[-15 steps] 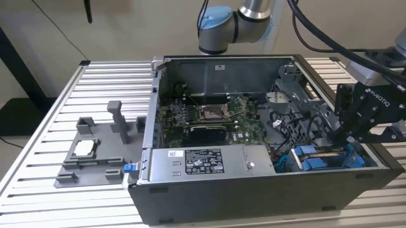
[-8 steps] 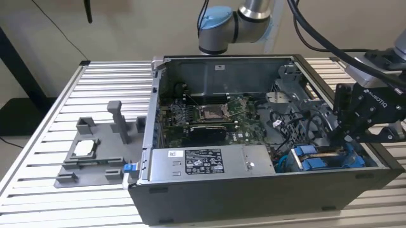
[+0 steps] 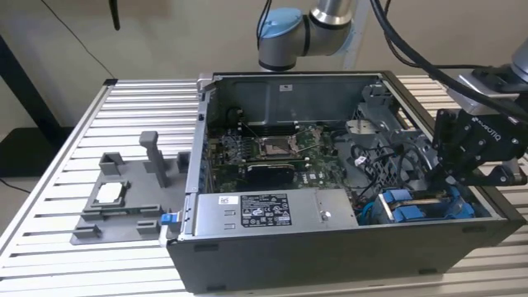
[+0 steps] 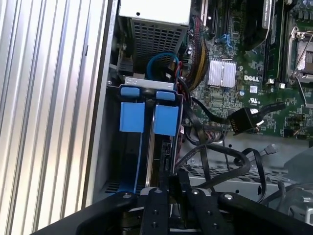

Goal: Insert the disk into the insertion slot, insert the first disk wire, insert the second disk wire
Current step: 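Insert the first disk wire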

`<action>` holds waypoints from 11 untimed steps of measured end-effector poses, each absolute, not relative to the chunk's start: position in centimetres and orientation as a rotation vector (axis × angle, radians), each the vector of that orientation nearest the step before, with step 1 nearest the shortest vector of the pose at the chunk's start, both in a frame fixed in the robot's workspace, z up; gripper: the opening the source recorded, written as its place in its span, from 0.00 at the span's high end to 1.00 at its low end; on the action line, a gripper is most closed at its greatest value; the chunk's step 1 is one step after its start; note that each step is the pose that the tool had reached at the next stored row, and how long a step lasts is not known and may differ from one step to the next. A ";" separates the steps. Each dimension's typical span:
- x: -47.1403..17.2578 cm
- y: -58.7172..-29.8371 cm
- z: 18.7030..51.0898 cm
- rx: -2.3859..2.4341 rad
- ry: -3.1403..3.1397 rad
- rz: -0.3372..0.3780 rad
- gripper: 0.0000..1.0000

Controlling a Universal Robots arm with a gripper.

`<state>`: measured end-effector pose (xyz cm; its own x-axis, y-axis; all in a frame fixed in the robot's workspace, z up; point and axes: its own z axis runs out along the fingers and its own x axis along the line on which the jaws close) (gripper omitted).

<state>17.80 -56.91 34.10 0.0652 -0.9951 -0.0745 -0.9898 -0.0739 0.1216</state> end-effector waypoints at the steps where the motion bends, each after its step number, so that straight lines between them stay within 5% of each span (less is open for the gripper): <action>1: 17.8 -56.9 34.1 2.247 -2.131 -0.214 0.81; 11: 17.7 -56.9 34.0 2.163 -2.224 -0.217 0.81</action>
